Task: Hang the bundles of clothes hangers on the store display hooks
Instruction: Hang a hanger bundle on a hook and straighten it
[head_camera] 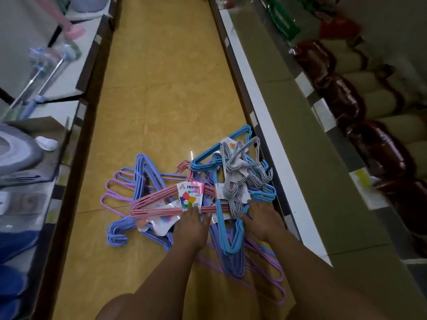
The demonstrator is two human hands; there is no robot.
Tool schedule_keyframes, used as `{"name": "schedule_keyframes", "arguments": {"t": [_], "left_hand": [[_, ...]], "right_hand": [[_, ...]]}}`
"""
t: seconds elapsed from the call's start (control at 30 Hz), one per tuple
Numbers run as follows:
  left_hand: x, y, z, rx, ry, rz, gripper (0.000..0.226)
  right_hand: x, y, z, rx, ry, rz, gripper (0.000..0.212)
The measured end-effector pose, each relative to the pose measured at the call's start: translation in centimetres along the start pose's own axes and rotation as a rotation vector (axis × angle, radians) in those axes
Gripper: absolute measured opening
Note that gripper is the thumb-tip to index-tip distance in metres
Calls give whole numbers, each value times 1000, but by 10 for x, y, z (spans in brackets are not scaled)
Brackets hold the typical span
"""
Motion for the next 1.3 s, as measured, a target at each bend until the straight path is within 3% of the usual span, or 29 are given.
{"name": "schedule_keyframes", "arguments": {"t": [0.2, 0.43, 0.67, 0.83, 0.97, 1.13, 1.3], "left_hand": [[54, 54, -31, 13, -14, -39, 63], [97, 72, -24, 84, -100, -138, 57], [102, 84, -6, 165, -90, -79, 68], [90, 90, 7, 206, -118, -6, 72], [84, 88, 13, 222, -167, 7, 67], [72, 88, 23, 156, -294, 153, 43], [79, 88, 34, 17, -642, 92, 33]], "right_hand": [[62, 64, -5, -20, 22, -16, 60], [97, 90, -4, -2, 22, 38, 55], [53, 95, -16, 60, 128, 346, 57], [54, 110, -33, -47, 190, 181, 60], [51, 116, -32, -31, 272, 163, 60], [51, 113, -14, 193, 378, 154, 53], [75, 98, -13, 266, 353, 33, 36]]}}
Point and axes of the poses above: each hand's wrist, its own y-axis towards the middle knuckle, its own x-axis out of the palm, z = x × y, the point moved 5 cm from there along y, towards the middle knuckle, and after that the axes turned 10 degrees about -y, right-handed, at the moved point
